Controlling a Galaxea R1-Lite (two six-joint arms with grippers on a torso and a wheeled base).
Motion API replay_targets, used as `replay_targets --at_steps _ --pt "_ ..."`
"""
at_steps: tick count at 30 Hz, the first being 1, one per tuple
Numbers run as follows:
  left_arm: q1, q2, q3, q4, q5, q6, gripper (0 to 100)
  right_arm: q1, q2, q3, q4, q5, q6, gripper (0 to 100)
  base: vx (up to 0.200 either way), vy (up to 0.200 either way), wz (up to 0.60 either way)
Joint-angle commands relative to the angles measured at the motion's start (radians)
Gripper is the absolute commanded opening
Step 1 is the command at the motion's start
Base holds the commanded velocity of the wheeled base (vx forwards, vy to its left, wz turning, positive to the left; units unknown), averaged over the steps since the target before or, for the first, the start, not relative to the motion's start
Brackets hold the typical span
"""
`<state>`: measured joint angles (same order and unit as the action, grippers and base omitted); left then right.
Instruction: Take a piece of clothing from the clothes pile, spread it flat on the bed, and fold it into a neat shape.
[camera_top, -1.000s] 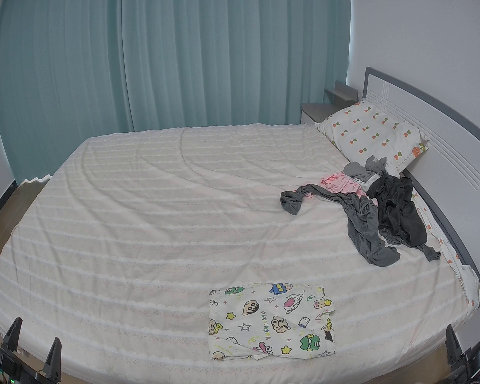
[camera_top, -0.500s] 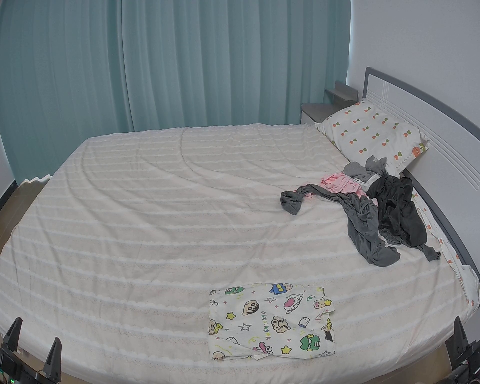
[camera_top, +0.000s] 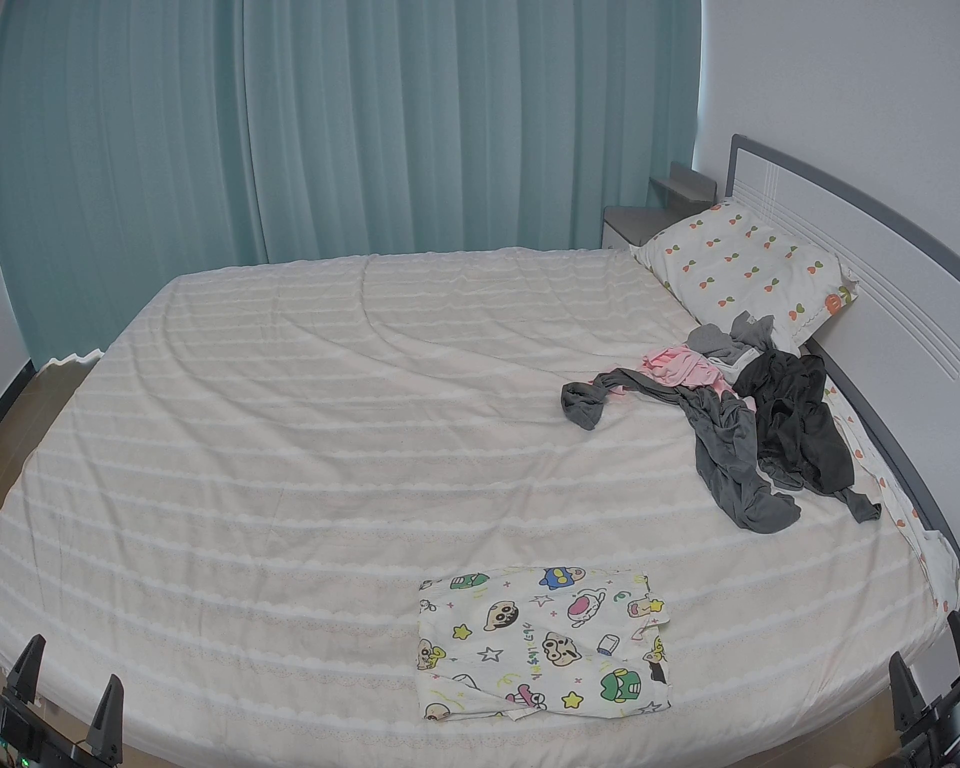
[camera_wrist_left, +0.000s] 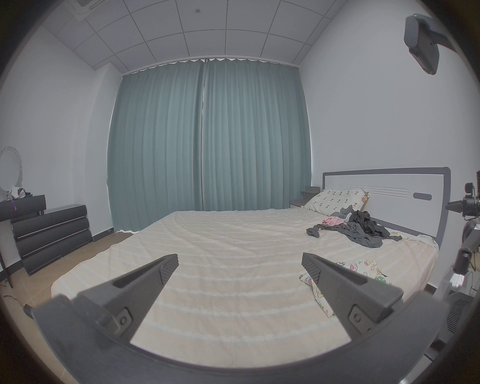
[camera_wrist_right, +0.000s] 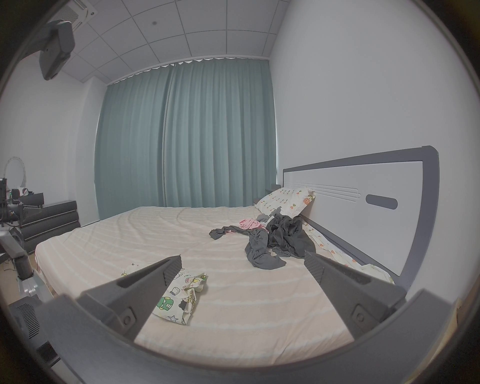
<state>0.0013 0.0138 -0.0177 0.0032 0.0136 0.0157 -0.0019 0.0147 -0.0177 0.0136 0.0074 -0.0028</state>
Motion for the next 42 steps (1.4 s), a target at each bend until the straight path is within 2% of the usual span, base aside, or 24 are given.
replay_targets --at_steps 1,42 --pt "0.000 -0.014 0.018 0.000 0.000 0.000 100 0.000 -0.012 0.012 0.000 -0.003 0.004 100 0.000 0.000 0.00" --pt "0.000 -0.014 0.018 0.000 0.000 0.000 100 0.002 -0.013 0.013 0.000 -0.003 0.010 100 0.000 0.000 0.00"
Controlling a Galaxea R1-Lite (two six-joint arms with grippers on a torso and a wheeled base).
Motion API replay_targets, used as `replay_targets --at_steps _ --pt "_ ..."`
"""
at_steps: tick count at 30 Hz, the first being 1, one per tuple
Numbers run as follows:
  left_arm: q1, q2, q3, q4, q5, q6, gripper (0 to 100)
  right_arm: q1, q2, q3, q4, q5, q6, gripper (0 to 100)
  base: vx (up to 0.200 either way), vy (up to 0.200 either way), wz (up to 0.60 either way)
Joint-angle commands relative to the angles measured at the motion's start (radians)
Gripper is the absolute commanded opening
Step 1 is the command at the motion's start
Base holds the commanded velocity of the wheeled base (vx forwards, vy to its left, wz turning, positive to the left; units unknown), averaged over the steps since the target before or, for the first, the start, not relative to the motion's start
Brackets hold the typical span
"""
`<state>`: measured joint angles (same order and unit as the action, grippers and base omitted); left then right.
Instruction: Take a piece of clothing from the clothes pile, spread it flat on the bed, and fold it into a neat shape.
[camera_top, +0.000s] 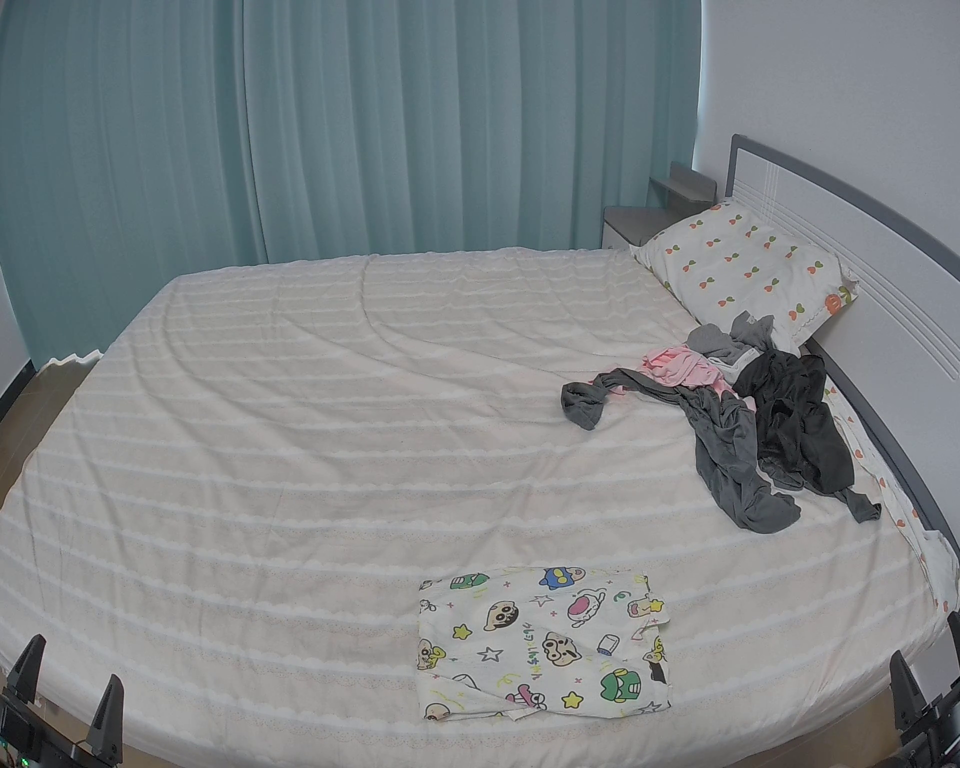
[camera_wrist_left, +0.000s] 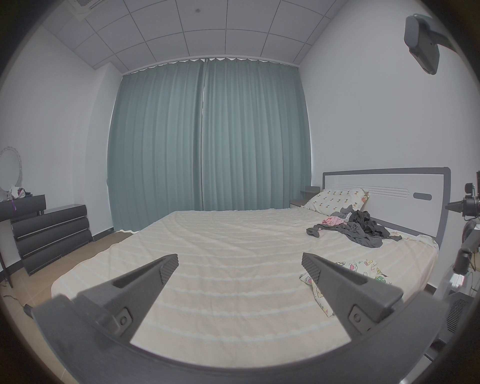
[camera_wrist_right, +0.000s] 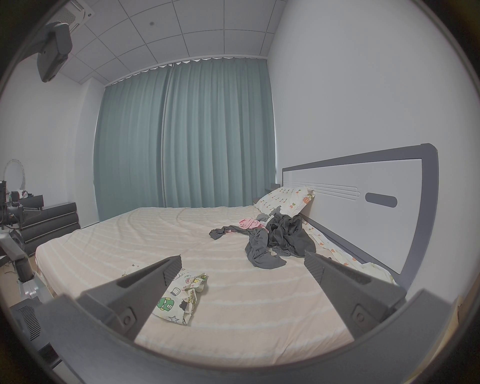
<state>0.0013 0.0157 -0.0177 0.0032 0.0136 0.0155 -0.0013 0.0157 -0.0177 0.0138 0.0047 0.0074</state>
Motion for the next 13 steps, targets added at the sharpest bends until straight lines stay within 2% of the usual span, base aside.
replay_targets --at_steps 1,13 --pt "0.000 -0.016 0.018 0.000 0.000 0.000 100 0.000 -0.014 0.013 0.000 0.000 -0.001 100 0.000 0.000 0.00" --pt "0.000 -0.016 0.018 0.000 0.000 0.000 100 0.000 -0.013 0.013 0.000 0.001 -0.001 100 0.000 0.000 0.00"
